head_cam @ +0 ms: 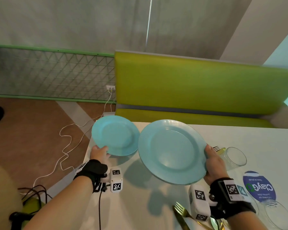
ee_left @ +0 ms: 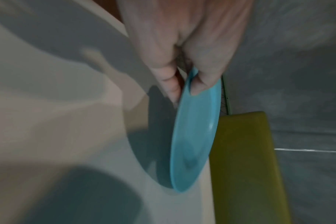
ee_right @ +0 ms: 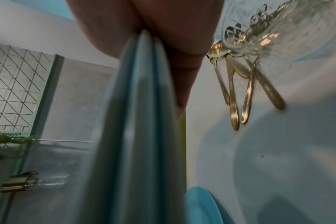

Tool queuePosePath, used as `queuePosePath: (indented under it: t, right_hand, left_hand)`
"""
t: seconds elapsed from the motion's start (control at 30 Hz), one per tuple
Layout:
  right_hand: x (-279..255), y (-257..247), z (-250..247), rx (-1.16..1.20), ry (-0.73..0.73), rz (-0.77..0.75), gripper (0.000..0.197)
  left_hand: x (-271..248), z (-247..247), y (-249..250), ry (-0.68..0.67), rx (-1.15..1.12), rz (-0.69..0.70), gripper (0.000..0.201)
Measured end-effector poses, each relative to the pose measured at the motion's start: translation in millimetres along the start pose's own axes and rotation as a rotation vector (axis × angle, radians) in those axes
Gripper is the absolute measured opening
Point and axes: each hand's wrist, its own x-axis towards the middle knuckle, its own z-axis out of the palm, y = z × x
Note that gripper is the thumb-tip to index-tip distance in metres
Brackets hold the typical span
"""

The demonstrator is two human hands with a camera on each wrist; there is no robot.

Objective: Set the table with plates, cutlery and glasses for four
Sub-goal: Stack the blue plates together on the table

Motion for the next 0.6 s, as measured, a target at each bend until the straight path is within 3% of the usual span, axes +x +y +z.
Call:
queuePosePath:
  t: [0.2,0.4,0.6]
  right_hand:
    - [2.3,-5.9,24.6,-0.046,-0.02,-0.013,0.032]
    - [-4.5,-12.6,44.7,-0.046,-0.052,-0.026,0.027]
    - [-7.0,-8.2,54.0,-0.163,0.02,-0.126,0.035]
  left_hand:
    - [-40.4,23.7,32.8,-0.153,-0.05,0.122,0.025]
    - [-62.5,33.3,26.6,-0.347,-0.113,0.095,0.027]
    - [-67.0,37.4,17.0,-0.38,-0.263,0.017,0.036]
